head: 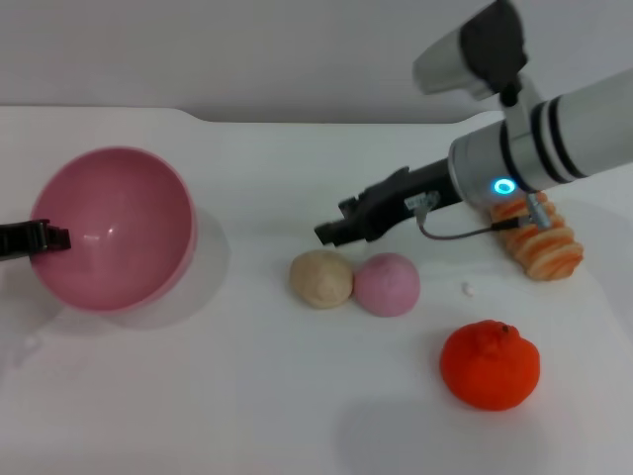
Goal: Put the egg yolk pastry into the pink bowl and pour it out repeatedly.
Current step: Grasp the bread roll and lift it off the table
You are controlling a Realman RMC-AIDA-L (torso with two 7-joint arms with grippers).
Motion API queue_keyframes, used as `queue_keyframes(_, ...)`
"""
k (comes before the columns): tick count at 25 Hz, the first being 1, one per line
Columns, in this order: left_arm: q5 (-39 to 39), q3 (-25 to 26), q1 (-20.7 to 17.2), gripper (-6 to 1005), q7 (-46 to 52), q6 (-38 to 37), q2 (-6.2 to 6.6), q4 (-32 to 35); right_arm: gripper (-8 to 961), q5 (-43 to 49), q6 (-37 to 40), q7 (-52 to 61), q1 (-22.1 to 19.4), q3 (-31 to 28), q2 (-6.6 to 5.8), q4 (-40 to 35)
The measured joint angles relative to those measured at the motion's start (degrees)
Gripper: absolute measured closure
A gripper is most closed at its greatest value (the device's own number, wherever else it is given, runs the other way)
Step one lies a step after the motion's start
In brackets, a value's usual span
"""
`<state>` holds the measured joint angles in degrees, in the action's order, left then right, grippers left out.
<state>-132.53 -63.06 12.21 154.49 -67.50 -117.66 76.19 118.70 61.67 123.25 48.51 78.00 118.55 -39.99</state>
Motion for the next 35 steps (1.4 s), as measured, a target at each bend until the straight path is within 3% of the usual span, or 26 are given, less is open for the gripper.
queue_keyframes(11,-2.67,-0.16,0.67,997,0.02,-2.05,-0.12,1.51,517,0.26,-3.90,2.86,1.76,9.23,0.88,3.65)
queue_keyframes(16,-2.72,-0.21,0.69,997,0.04,-2.03,-0.12,1.60,529,-4.25,-12.85,2.64,1.15,18.11,1.00,5.16)
queue_keyframes(20,-2.74,-0.25,0.77,997,-0.02,-1.94,-0.12,1.62,538,-6.72,-16.82,2.48,0.70,20.12,1.02,5.63)
queue_keyframes(23,-2.74,-0.36,0.78,997,-0.12,-1.84,-0.12,1.61,545,-8.10,-18.62,1.84,-0.62,19.90,0.94,4.81)
queue_keyframes(27,-2.74,-0.74,0.89,997,-0.23,-1.56,-0.12,1.37,630,-12.17,-18.44,-2.08,-2.48,17.12,0.52,4.10)
queue_keyframes(35,-2.80,-3.52,3.82,998,-0.49,-1.08,-0.10,-0.85,791,-17.64,-12.42,-12.00,-7.23,4.40,0.07,0.05)
